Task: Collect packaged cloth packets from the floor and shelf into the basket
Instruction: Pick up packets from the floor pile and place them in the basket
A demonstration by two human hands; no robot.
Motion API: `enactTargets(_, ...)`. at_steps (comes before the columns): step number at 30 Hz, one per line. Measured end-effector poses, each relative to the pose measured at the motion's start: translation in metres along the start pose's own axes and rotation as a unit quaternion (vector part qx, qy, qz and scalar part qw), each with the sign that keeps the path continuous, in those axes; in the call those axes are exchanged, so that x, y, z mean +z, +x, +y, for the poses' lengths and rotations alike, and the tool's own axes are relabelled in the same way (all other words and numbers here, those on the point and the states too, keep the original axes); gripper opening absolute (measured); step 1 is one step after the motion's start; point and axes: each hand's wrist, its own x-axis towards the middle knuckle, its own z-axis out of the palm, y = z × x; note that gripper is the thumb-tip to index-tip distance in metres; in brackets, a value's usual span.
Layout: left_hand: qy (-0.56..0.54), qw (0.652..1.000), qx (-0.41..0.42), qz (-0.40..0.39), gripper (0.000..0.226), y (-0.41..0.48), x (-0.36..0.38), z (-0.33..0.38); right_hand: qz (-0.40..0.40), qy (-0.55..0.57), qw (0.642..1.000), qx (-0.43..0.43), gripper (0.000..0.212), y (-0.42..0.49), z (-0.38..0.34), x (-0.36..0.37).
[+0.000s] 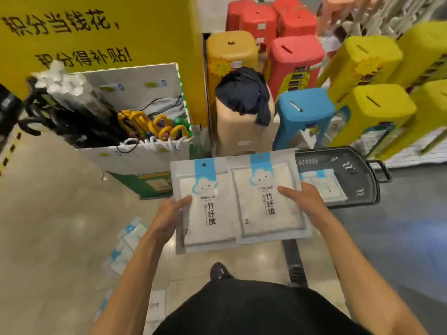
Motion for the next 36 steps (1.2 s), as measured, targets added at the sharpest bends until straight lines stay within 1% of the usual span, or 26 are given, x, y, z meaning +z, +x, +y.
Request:
enactTargets(3, 0.02, 0.999, -0.006, -0.041, 0.031, 0.005, 0.047, -0.005, 0.045, 0.048, 0.998, 0.02, 0.027, -0.024, 0.018, -0.05)
enactTargets(7, 0.052, 0.996, -0.012, -0.076, 0.033, 0.005, 0.114, -0.022, 0.09, 0.079, 0.992, 0.039, 0.025, -0.052, 0.047, -0.12)
enactTargets(11, 0.063, 0.993, -0.015, -0.094, 0.026, -0.008, 0.192, -0.043, 0.13, 0.096, 0.986, 0.05, 0.007, -0.076, 0.074, -0.192)
enactTargets(16, 0.086, 0.99, -0.027, -0.108, 0.024, -0.023, 0.275, -0.07, 0.149, 0.093, 0.982, 0.064, 0.019, -0.093, 0.106, -0.275)
enactTargets(22, 0.103, 0.988, -0.027, -0.11, 0.026, -0.019, 0.332, -0.09, 0.149, 0.109, 0.979, 0.081, 0.017, -0.095, 0.124, -0.333)
enactTargets(26, 0.108, 0.992, -0.006, -0.071, 0.028, -0.005, 0.359, -0.097, 0.164, 0.146, 0.971, 0.091, 0.014, -0.084, 0.127, -0.362)
enactTargets(28, 0.108, 0.993, -0.007, -0.055, 0.024, 0.007, 0.372, -0.097, 0.172, 0.166, 0.967, 0.092, 0.012, -0.074, 0.125, -0.375)
enactTargets(31, 0.108, 0.993, -0.01, -0.045, 0.022, 0.029, 0.393, -0.093, 0.172, 0.166, 0.966, 0.094, 0.013, -0.054, 0.121, -0.394)
enactTargets(36, 0.117, 0.992, -0.023, -0.046, 0.026, 0.075, 0.433, -0.08, 0.154, 0.159, 0.971, 0.092, 0.017, -0.01, 0.103, -0.431)
